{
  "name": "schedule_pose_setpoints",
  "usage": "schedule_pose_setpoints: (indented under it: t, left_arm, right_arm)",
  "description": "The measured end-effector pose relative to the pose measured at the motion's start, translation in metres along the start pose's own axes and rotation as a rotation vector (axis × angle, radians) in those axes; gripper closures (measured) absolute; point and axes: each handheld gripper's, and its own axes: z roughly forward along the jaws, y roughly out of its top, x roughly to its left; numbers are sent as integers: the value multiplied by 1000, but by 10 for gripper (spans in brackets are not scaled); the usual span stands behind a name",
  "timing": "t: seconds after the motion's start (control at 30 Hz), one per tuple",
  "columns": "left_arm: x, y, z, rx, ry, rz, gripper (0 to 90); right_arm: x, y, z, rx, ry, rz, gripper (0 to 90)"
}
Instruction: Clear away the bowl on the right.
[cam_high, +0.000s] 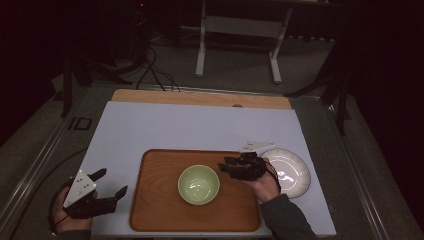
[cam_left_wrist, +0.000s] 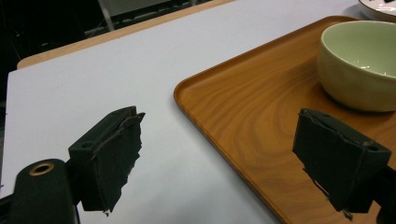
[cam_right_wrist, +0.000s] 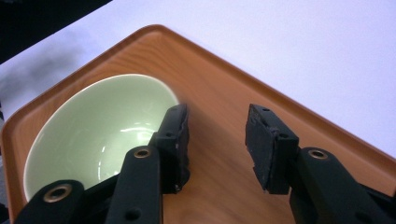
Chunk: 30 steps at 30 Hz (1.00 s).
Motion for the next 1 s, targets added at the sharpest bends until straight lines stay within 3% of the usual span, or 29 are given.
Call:
schedule_pose_setpoints:
  t: [0.4,0.67,1.0]
  left_arm:
    - [0,0,-1,-1,2,-3,151]
    - [0,0,-1,-1,3,-3,151]
    - [0,0,0,1,2,-3,151]
  right_arm:
    - [-17,-8,-25,-41,-60,-5,547]
    - [-25,-17,-42,-54,-102,-45,496]
    - [-43,-40,-63,-45,-106,-29,431]
